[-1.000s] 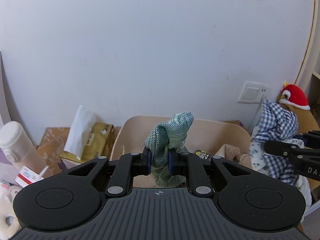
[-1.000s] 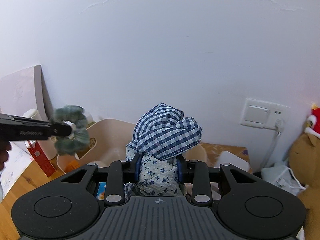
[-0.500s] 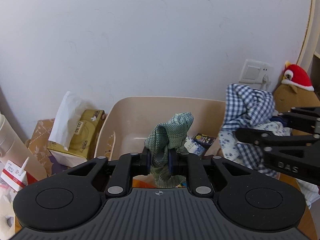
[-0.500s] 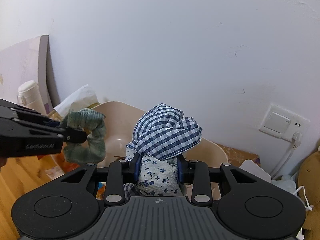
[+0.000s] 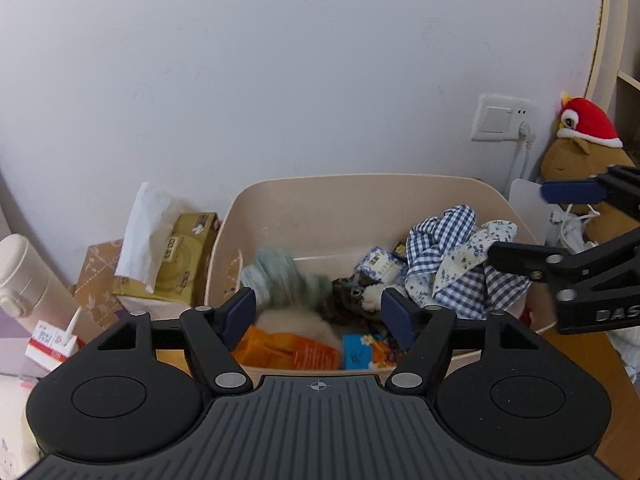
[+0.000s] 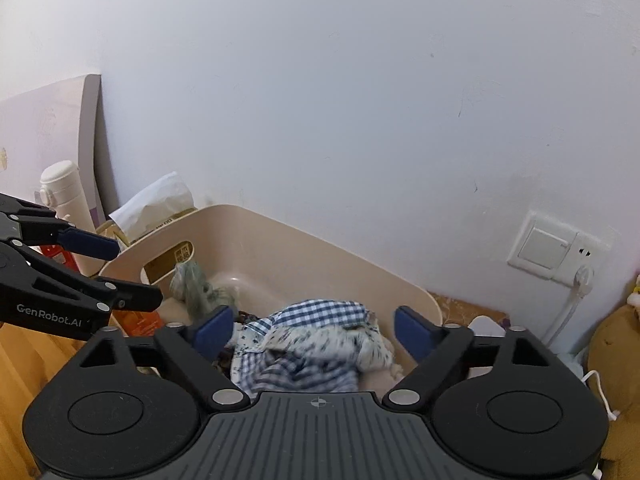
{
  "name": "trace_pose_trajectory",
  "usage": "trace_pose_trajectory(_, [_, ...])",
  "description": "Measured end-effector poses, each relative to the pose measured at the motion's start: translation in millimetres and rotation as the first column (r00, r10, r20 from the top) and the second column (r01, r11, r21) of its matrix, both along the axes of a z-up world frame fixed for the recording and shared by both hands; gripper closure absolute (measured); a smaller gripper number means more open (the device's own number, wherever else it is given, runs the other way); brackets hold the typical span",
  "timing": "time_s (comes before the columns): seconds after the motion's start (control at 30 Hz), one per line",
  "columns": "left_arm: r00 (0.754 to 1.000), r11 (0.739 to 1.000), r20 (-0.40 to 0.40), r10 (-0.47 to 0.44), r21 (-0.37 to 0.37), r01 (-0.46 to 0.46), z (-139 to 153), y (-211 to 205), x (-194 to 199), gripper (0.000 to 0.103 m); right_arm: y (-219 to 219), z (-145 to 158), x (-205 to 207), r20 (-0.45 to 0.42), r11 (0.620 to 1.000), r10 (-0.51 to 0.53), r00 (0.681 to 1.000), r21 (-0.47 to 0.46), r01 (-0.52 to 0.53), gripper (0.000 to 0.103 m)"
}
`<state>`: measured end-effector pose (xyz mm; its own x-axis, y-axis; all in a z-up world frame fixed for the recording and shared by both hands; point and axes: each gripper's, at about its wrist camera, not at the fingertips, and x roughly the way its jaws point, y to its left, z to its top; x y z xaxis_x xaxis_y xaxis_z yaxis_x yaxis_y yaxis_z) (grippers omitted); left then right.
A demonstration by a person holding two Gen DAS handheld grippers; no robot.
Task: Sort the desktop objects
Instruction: 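Carry the scrunchie and gingham cloth into the beige basket and open both tools, then move both tools back toward the plastic pack and pink sock on the table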
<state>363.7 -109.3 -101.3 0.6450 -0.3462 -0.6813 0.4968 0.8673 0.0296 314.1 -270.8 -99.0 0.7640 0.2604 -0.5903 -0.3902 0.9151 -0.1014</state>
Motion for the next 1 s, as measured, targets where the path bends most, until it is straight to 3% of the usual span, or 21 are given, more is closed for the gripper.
trace_pose_trajectory(0.17, [1.0,1.0,-0.016,0.013,-0.002,-0.013,-0.9,10.9,-8.3,0.029,-9.1,6.4,-19.4,0.012,0.999,-0.008,1.0,0.042,0.007,0.001])
trace_pose_trajectory(0.5, [0.997,0.998,-0.083,0.006,0.064,-0.001,-29.4,39.2,-25.3,0.028,-28.1,-8.5,-50.2,-0.021,0.997,-0.03,0.999,0.07,0.032,0.0])
trace_pose_trajectory(0.67, [0.979,0.998,-0.192,0.07,0.018,-0.067,-46.0,51.5,-21.9,0.028,-32.3,-26.5,-56.7,-0.076,0.995,-0.051,0.996,0.082,0.057,0.0])
trace_pose_trajectory(1.0, [0.946,0.987,-0.29,0.149,-0.018,-0.161,-77.3,50.5,-14.4,0.028,-29.7,-57.0,-62.0,-0.157,0.996,-0.052,0.986,0.062,0.062,0.0])
